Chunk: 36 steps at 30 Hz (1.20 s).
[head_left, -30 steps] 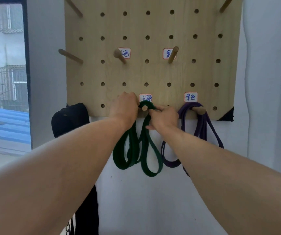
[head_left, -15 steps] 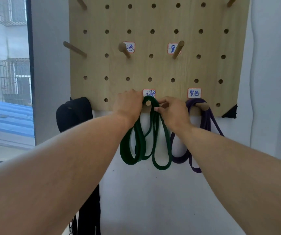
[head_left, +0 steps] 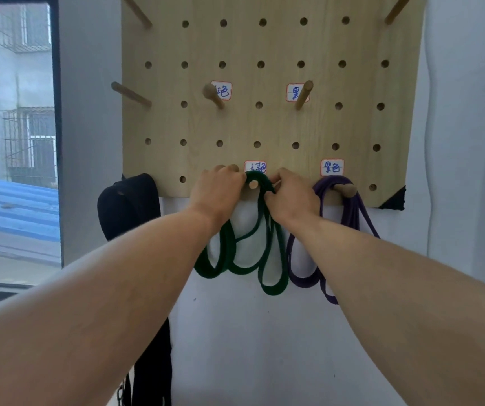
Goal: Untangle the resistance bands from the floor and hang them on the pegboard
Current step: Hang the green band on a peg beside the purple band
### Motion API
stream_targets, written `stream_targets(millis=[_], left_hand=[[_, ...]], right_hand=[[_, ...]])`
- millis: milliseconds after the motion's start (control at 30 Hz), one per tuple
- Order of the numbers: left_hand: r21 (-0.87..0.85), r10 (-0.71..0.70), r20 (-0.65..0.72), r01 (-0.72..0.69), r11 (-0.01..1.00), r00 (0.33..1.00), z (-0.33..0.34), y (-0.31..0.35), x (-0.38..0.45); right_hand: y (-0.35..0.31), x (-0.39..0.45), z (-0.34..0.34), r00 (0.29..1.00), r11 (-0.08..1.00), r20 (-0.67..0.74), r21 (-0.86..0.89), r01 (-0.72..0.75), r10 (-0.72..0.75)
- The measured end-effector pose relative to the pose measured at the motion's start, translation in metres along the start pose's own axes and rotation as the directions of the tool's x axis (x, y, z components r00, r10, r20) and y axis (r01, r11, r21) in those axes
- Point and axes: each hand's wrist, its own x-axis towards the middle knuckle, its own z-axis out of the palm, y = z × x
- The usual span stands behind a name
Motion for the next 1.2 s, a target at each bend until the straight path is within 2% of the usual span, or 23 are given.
stream_targets(millis=[67, 300, 467, 567, 667, 767, 967, 1100, 1200], left_hand=[[0.016, 0.057, -0.009, -0.057, 0.998, 0.998, -0.002, -0.004, -0.002], [0.069, 0.101, 0.008, -0.101, 0.992, 0.995, -0.005, -0.003, -0.005], [0.133, 0.139, 0.006, -0.138, 0.982, 0.99, -0.011, -0.009, -0.003], [0.086, 0.137, 0.062, -0.142, 0.986, 0.989, -0.012, -0.014, -0.002], [-0.125, 0.023, 0.109, -0.009, 0.992, 0.994, -0.01, -0.003, -0.011], [-0.282, -0.096, 0.114, 0.125, 0.951, 0.989, -0.006, 0.005, -0.011], [-0.456, -0.261, 0.142, 0.297, 0.839, 0.955, 0.002, 0.002, -0.003], [-0.562, -0.345, 0.169, 0.377, 0.736, 0.923, 0.009, 0.0, 0.005], [-0.522, -0.343, 0.141, 0.365, 0.771, 0.928, 0.013, -0.003, 0.006]], right_hand=[[-0.002, -0.003, -0.002, 0.999, 0.997, -0.03, -0.074, 0.032, -0.035], [-0.003, -0.005, -0.003, 0.998, 0.994, -0.025, -0.095, 0.049, -0.052], [-0.002, -0.007, -0.002, 0.998, 0.998, -0.022, -0.034, 0.053, -0.054], [-0.001, -0.009, -0.001, 0.999, 0.999, -0.026, -0.028, 0.042, -0.043], [-0.002, -0.01, -0.002, 0.999, 0.999, -0.031, -0.036, 0.018, -0.019], [-0.002, -0.009, -0.003, 1.0, 0.999, -0.029, -0.036, 0.002, -0.003], [-0.003, -0.013, -0.002, 0.982, 0.977, -0.049, -0.124, 0.176, -0.183], [-0.001, -0.008, 0.002, 0.986, 0.987, -0.071, -0.056, 0.149, -0.153], [-0.003, -0.005, 0.005, 0.99, 0.991, -0.077, -0.07, 0.114, -0.12]])
